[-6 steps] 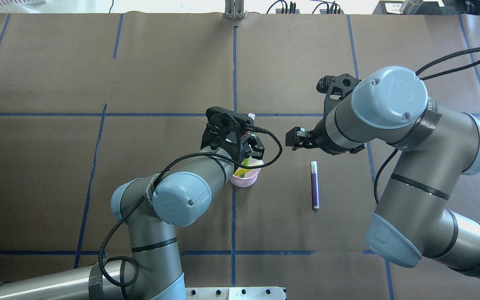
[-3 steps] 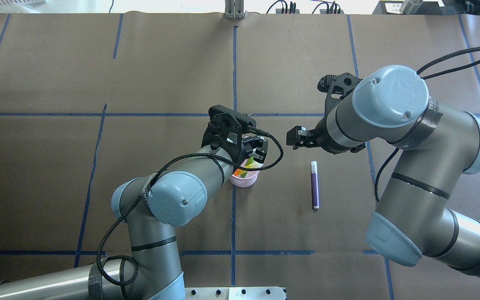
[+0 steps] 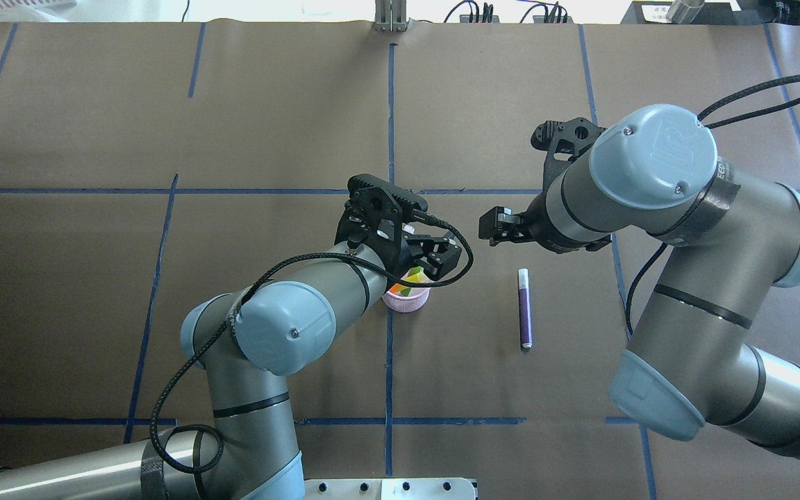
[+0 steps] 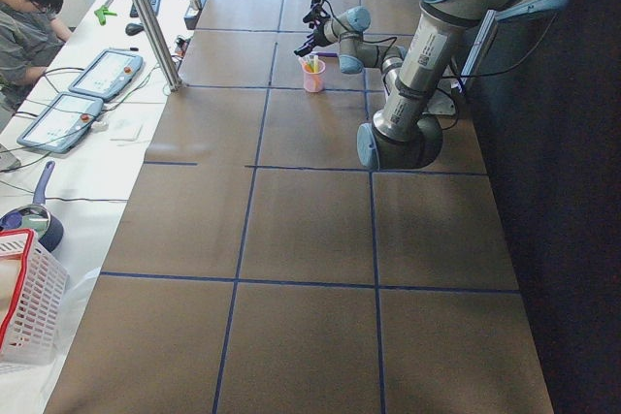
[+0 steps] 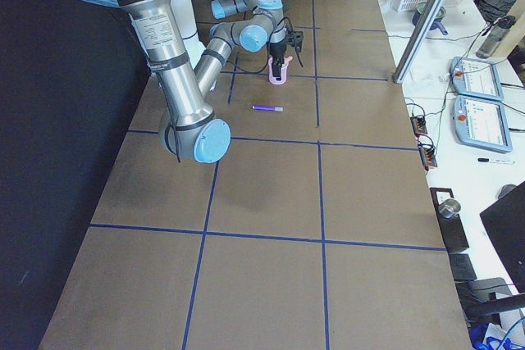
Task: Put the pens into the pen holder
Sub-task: 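Open and raise the left gripper while the right lowers toward the purple marker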
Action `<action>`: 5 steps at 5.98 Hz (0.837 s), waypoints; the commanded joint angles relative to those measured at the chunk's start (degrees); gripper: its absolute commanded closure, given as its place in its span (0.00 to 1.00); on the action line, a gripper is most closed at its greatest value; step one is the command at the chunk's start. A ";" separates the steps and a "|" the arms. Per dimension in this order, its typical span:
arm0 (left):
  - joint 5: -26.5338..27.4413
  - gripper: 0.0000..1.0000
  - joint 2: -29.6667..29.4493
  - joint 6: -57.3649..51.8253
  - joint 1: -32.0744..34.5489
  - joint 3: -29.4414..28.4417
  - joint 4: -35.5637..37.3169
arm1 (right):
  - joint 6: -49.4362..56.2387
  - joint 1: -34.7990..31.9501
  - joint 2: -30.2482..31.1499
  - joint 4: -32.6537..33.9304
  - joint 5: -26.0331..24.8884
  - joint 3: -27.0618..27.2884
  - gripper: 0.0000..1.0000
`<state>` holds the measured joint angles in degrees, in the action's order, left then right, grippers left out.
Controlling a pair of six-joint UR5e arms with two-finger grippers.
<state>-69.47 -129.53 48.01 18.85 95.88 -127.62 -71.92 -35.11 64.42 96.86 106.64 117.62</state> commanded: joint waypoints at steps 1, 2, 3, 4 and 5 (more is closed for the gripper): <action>-5.90 0.00 0.07 2.07 3.27 2.63 7.41 | 1.16 -0.14 0.09 0.00 0.84 -0.02 0.00; -13.42 0.00 0.15 2.09 6.95 6.04 15.91 | 1.08 -0.14 0.00 0.00 0.94 -0.02 0.00; -22.02 0.00 0.15 2.35 10.90 9.64 27.13 | 1.17 -0.14 0.17 0.00 0.94 -0.02 0.00; -32.64 0.00 0.15 2.44 16.25 12.63 38.73 | 1.17 -0.14 1.05 -0.09 0.85 0.06 0.00; -41.45 0.00 0.15 2.35 20.74 13.10 46.68 | 1.17 -0.05 1.14 -0.09 0.85 -0.02 0.00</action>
<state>-101.96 -129.37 50.37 35.08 107.72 -89.72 -70.76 -35.22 65.30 96.79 107.51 117.63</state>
